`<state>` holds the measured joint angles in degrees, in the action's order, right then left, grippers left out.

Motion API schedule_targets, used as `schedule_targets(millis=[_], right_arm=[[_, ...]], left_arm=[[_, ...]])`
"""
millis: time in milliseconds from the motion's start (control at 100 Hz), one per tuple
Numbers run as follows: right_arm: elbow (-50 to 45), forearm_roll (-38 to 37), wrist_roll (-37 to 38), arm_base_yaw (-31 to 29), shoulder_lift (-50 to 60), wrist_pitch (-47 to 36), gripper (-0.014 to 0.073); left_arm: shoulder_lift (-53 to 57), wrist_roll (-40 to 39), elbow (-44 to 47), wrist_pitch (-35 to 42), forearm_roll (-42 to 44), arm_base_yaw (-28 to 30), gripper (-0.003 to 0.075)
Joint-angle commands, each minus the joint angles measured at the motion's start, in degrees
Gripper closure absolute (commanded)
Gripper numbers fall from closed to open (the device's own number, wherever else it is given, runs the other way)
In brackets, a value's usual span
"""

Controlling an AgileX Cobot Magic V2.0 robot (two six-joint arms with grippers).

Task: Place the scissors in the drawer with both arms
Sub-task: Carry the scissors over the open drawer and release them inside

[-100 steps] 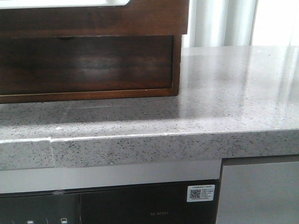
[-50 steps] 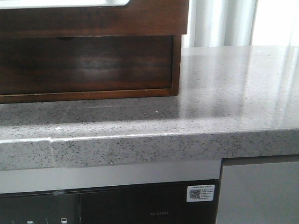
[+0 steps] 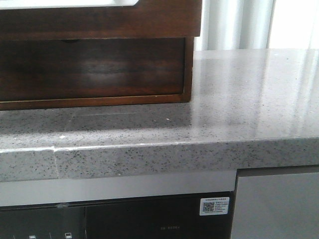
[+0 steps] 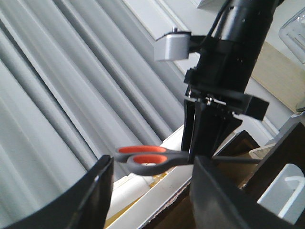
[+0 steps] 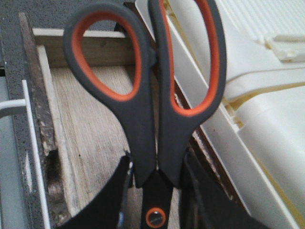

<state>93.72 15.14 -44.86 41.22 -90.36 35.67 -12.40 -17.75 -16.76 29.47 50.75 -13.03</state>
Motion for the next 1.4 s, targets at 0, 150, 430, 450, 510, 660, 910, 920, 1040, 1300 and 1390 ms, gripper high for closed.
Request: schedule_targets(millis=[0, 150, 430, 450, 510, 660, 910, 920, 1040, 1300, 1390], right_arm=[[1.85, -0.16, -0.45, 0.01, 0.66, -5.4, 0.0666], [1.85, -0.25, -0.45, 0.01, -1.15, -5.53, 0.0666], [1.85, -1.22, -0.45, 0.01, -2.39, -6.69, 0.0367], [1.85, -1.22, -0.45, 0.01, -2.39, -6.97, 0.0343], [1.85, -1.22, -0.45, 0.01, -2.39, -7.49, 0.0306], [1.85, -1.22, -0.45, 0.01, -2.39, -7.59, 0.0303], [1.85, -1.22, 0.01, 0.01, 0.45, -7.11, 0.0347], [1.85, -1.22, 0.13, 0.01, 0.81, -7.11, 0.0363], [1.85, -1.22, 1.35, 0.01, 4.18, -6.86, 0.0543], [1.85, -1.22, 3.96, 0.01, 12.49, -1.19, 0.0659], [1.5, -1.22, 5.98, 0.01, 15.89, 0.76, 0.0659]], left_arm=[[-0.66, -0.72, -1.79, 1.98, -2.56, -0.49, 0.0372], [-0.66, -0.72, -1.79, 1.98, -2.56, -0.49, 0.0372], [-0.66, -0.72, -1.79, 1.98, -2.56, -0.49, 0.0372], [-0.66, -0.72, -1.79, 1.98, -2.56, -0.49, 0.0372], [-0.66, -0.72, -1.79, 1.98, -2.56, -0.49, 0.0372], [-0.66, -0.72, -1.79, 1.98, -2.56, -0.49, 0.0372], [-0.66, -0.72, -1.91, 2.12, -2.67, -0.49, 0.0372], [-0.66, -0.72, -1.91, 2.12, -2.67, -0.49, 0.0372], [-0.66, -0.81, -1.91, 2.12, -2.67, -0.49, 0.0374], [1.65, -6.76, -1.91, 0.85, -2.67, -0.49, 0.0655], [4.16, -6.86, -1.91, -1.7, -2.56, -0.49, 0.0738]])
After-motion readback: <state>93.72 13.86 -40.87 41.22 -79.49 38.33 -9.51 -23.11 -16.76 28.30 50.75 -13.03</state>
